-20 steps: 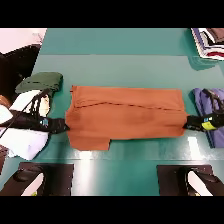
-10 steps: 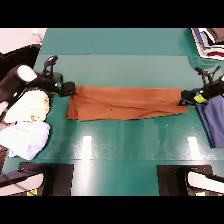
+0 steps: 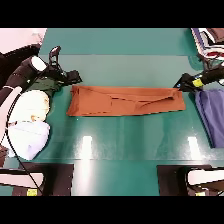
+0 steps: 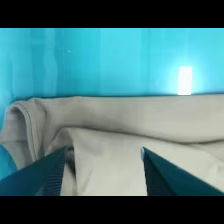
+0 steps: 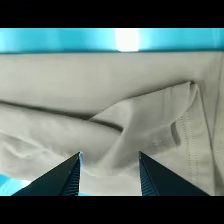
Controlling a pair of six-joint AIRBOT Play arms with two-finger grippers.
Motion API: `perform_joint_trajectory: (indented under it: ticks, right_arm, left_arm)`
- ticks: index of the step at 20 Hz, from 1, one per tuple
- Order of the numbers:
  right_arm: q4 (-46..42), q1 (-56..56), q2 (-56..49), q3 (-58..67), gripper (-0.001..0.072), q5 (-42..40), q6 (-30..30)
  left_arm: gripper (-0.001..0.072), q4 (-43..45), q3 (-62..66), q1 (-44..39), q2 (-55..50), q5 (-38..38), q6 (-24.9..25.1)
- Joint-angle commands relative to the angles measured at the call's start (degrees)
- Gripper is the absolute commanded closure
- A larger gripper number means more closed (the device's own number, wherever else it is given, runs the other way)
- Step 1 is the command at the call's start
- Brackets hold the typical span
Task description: Fold the shirts.
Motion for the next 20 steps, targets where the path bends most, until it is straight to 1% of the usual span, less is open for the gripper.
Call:
perform_joint_trajectory:
  ticks: [1,2,3,4,5,7,8,11,14,15,16,17,18,19,20]
  right_arm:
    - [3.1,-6.5,2.0,-3.7,0.0297,1.0,-4.1]
    - [3.1,-9.2,2.8,-6.2,0.0292,1.1,-5.1]
    - [3.2,-11.7,3.1,-8.3,0.0209,1.1,-5.7]
    - [3.5,-14.1,2.8,-10.0,0.0141,0.9,-6.4]
    - [4.1,-15.9,2.2,-11.3,0.0137,0.9,-7.6]
    - [6.7,-18.2,-0.1,-12.7,0.0138,1.0,-10.0]
    - [7.2,-18.3,-1.8,-12.3,0.0138,1.1,-10.1]
    - [8.1,-15.9,-6.8,-9.4,0.0138,1.1,-10.1]
    - [8.0,-11.9,-11.3,-5.2,0.0139,3.0,-10.1]
    - [8.0,-10.7,-12.5,-4.0,0.0163,4.5,-10.1]
    - [8.0,-9.6,-13.5,-3.1,0.0234,5.9,-10.1]
    - [7.9,-8.6,-14.0,-2.7,0.0284,6.6,-10.2]
    - [7.9,-8.1,-14.0,-2.7,0.0317,6.6,-10.4]
    - [7.9,-7.7,-13.8,-2.7,0.052,6.7,-11.5]
    - [8.0,-7.7,-13.2,-2.7,0.0653,6.7,-11.8]
  left_arm:
    - [0.017,-0.2,3.0,0.1,-0.5,-8.8,1.7]
    - [0.0218,-0.8,3.0,0.1,-0.5,-10.3,1.7]
    - [0.0498,-1.5,3.0,0.1,-0.5,-11.3,2.1]
    - [0.0676,-2.7,3.0,0.1,-0.5,-11.6,3.3]
    - [0.0671,-4.9,3.0,0.1,-0.5,-11.5,4.1]
    - [0.0671,-8.7,3.0,0.1,-0.5,-11.5,4.1]
    - [0.0671,-9.5,3.0,-0.2,-0.5,-11.2,4.1]
    - [0.0672,-9.4,3.0,-2.8,-0.5,-10.0,4.1]
    - [0.0672,-9.4,3.0,-6.1,-0.6,-6.7,3.9]
    - [0.0681,-9.4,3.0,-7.2,-0.8,-6.0,3.5]
    - [0.0681,-9.4,3.0,-8.5,-0.9,-5.4,3.5]
    - [0.0681,-9.4,3.0,-9.7,-1.0,-4.8,3.5]
    - [0.0681,-9.4,3.0,-10.9,-1.0,-3.2,3.3]
    - [0.0682,-9.4,3.0,-12.0,-1.0,-1.1,2.1]
    - [0.0682,-9.4,3.0,-13.1,-1.0,1.2,0.8]
